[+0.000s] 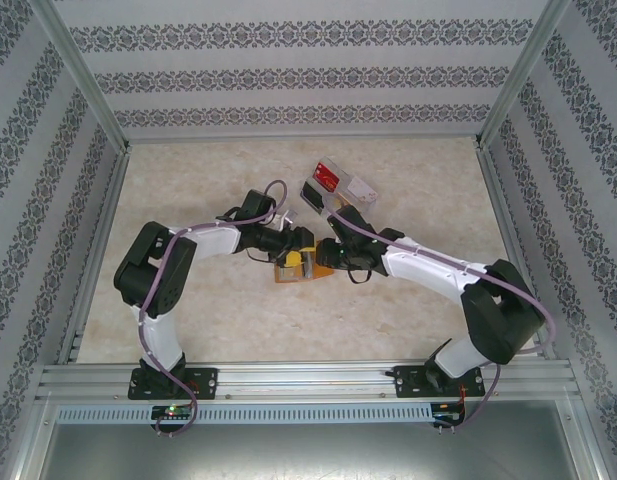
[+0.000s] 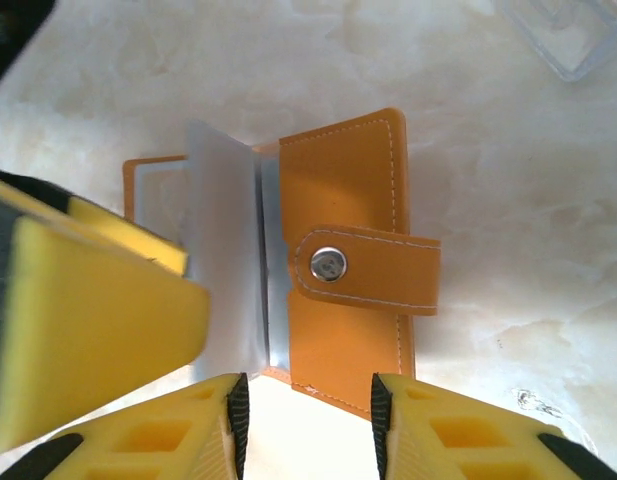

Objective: Take the credit cards out of the card holder

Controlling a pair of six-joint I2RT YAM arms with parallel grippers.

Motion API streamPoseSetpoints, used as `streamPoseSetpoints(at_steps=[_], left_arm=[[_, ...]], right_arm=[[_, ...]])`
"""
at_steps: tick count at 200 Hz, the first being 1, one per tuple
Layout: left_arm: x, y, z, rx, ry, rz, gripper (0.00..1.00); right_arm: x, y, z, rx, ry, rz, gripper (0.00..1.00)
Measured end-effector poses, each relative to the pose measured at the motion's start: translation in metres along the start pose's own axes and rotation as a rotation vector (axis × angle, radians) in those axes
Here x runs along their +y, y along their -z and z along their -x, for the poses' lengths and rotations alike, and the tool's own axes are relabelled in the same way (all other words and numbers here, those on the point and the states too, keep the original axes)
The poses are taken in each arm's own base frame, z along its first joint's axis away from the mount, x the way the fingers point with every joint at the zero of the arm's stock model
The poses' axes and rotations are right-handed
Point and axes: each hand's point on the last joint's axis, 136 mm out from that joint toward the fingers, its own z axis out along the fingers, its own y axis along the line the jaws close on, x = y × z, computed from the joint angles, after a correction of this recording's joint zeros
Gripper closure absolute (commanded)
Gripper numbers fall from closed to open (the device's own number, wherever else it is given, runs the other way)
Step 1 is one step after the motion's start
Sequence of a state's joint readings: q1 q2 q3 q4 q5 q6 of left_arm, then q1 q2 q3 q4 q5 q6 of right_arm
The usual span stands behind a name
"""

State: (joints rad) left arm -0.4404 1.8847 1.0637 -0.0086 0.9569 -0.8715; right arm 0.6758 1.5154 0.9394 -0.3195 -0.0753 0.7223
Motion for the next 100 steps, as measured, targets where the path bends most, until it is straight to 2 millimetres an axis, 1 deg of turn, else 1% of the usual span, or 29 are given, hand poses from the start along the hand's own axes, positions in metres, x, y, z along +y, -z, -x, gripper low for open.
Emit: streamPoseSetpoints(at_steps=[21,34,60,100], left_arm=[[0.000,-0.007,0.002,0.003,-0.002,0.013,0.28],[-0.001,-0.010,0.005,-0.003,-0.011,0.031,0.28],[-0.006,-0.009,0.012,-0.025,-0.045,0.057,0.28],[0.006,-0.003,0.015,-0.061,-0.067,0.143,0.25]], right_arm=[[0.003,0.004,0.003,-0.020,0.006,0.016,0.59],[0.004,0.004,0.004,-0.028,0.010,0.023,0.59],[0.006,0.004,0.007,-0.039,0.018,0.033,0.60],[0.009,0.003,0.008,-0.044,0.020,0.045,0.63]])
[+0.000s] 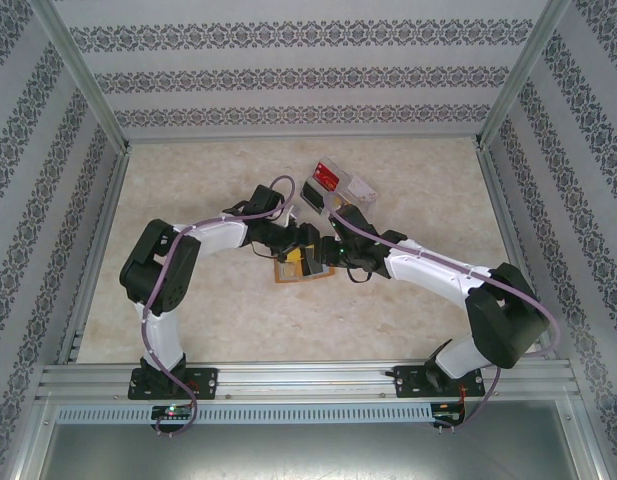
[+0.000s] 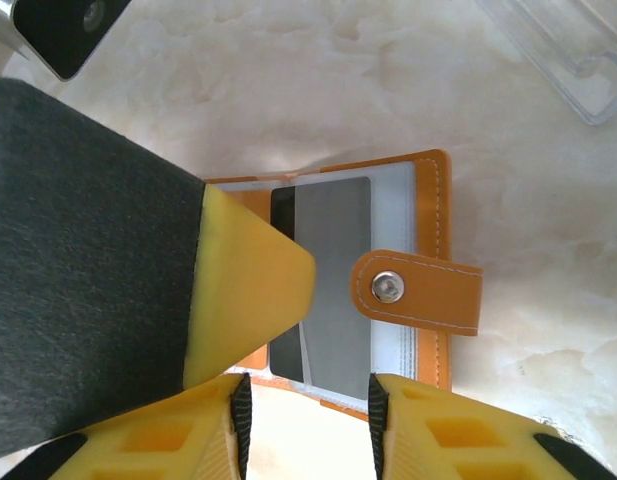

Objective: Take the credit cards out of the card holder

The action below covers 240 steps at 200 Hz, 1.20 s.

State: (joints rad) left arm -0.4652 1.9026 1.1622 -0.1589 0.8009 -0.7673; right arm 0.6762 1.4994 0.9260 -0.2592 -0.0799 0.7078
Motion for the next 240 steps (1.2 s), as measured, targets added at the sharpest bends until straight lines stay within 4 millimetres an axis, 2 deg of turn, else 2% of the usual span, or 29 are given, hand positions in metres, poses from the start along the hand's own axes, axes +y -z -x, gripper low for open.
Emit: streamPoseSetpoints(at_steps=[67,102,178,240], left_arm=[[0.002,0.028,0.001,-0.088,-0.027,0.073,0.23],[0.016,0.025,-0.008,-0.071,0.000,0.095,0.28],[0.020,0.017,-0.007,-0.058,0.022,0.081,0.53],[0.031,0.004,-0.014,-0.021,0.055,0.054,0.60]], right_arm=[[-0.014,-0.029,-0.017,0.083,-0.014,-0.053,0.74],[-0.019,-0.037,-0.022,0.106,-0.027,-0.073,0.78],[-0.029,-0.054,-0.024,0.135,-0.048,-0.108,0.78],[-0.037,-0.061,-0.028,0.155,-0.062,-0.130,0.79]])
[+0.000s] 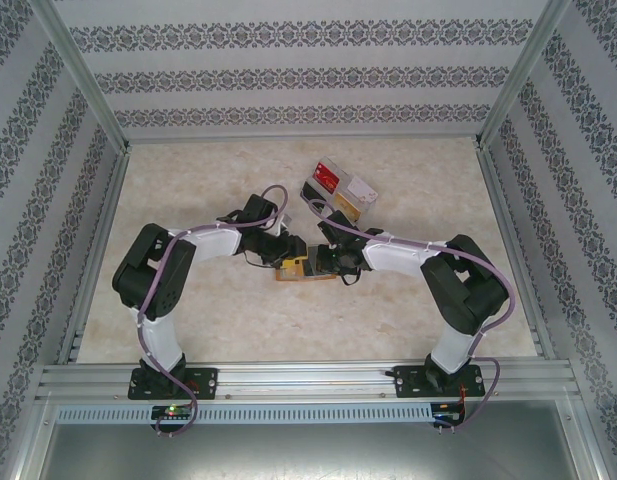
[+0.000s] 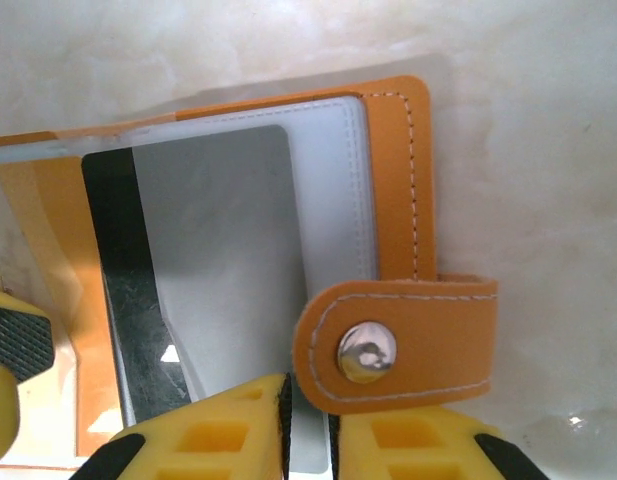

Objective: Take the credit cards out of the card holder

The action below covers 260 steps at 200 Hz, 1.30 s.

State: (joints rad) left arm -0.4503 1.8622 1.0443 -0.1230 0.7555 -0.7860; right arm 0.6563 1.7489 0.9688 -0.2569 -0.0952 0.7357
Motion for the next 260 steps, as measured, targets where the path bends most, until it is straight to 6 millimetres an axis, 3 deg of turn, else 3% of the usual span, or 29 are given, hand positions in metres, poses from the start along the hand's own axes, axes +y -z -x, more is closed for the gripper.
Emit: streamPoseSetpoints(at_steps=[60,175,221,260], left_arm=[[0.004,-0.010,0.000,0.020,0.022,-0.022,0.66],[0.002,-0.011,0.007,0.017,-0.014,-0.009,0.66],[0.010,-0.008,0.014,-0.014,-0.053,0.071,0.66],[0.008,-0.007,0.015,-0.015,-0.079,0.082,0.70]], right_arm=[[-0.001,-0.002,0.001,0.003,-0.026,0.007,0.80],[-0.001,-0.004,0.002,0.009,-0.050,0.048,0.81],[-0.001,-0.004,0.003,0.006,-0.066,0.057,0.82],[-0.001,-0.005,0.003,0.007,-0.071,0.061,0.85]])
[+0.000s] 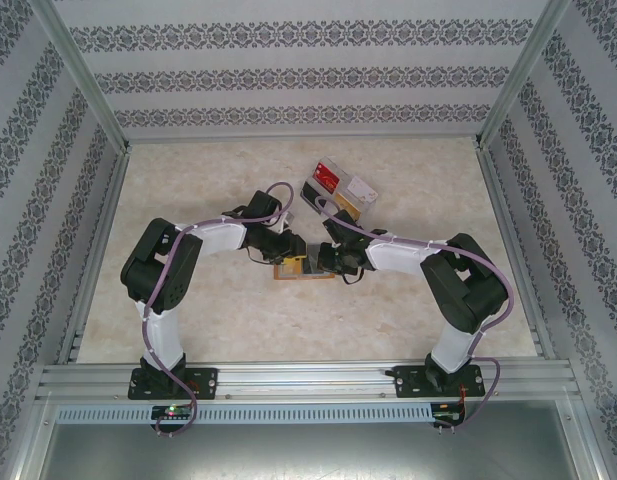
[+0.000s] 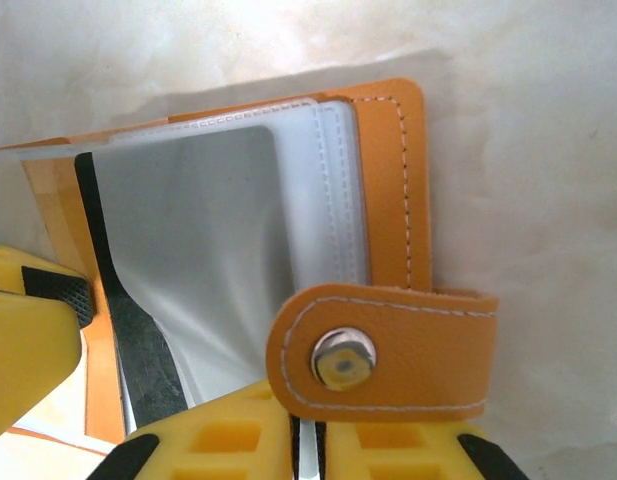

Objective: Take the credit cards out of the card holder

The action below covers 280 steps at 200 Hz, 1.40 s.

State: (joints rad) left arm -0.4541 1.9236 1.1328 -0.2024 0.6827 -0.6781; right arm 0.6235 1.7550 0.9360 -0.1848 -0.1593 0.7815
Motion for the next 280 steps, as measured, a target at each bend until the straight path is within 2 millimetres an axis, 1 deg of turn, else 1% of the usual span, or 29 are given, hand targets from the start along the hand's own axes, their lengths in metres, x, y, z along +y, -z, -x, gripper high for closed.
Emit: streamPoseSetpoints(at_steps=[37,66,109,170,227,253,262,280], left_arm=[[-0.004,-0.003,0.001,0.008,-0.024,0.004,0.72],[0.000,-0.006,0.000,0.020,-0.014,0.019,0.71],[0.001,-0.006,0.000,0.022,-0.012,0.029,0.70],[-0.007,-0.010,-0.004,0.060,-0.015,-0.033,0.73],[-0.008,-0.010,-0.004,0.065,-0.014,-0.040,0.83],[-0.007,-0.010,-0.004,0.063,-0.016,-0.037,0.90],[-0.007,-0.008,-0.003,0.060,-0.018,-0.039,0.93],[-0.011,-0.004,-0.002,0.054,-0.034,-0.046,0.94]], right_arm=[[0.001,0.000,0.000,0.008,-0.007,0.015,0.86],[0.001,0.000,0.000,0.014,-0.013,0.032,0.86],[0.003,-0.001,0.000,0.021,-0.016,0.048,0.86],[0.003,-0.001,0.001,0.021,-0.019,0.059,0.86],[0.003,-0.001,0.000,0.023,-0.020,0.060,0.85],[0.002,-0.001,0.000,0.021,-0.020,0.062,0.85],[0.003,-0.001,0.000,0.020,-0.019,0.062,0.84],[0.003,-0.002,0.001,0.019,-0.018,0.067,0.82]])
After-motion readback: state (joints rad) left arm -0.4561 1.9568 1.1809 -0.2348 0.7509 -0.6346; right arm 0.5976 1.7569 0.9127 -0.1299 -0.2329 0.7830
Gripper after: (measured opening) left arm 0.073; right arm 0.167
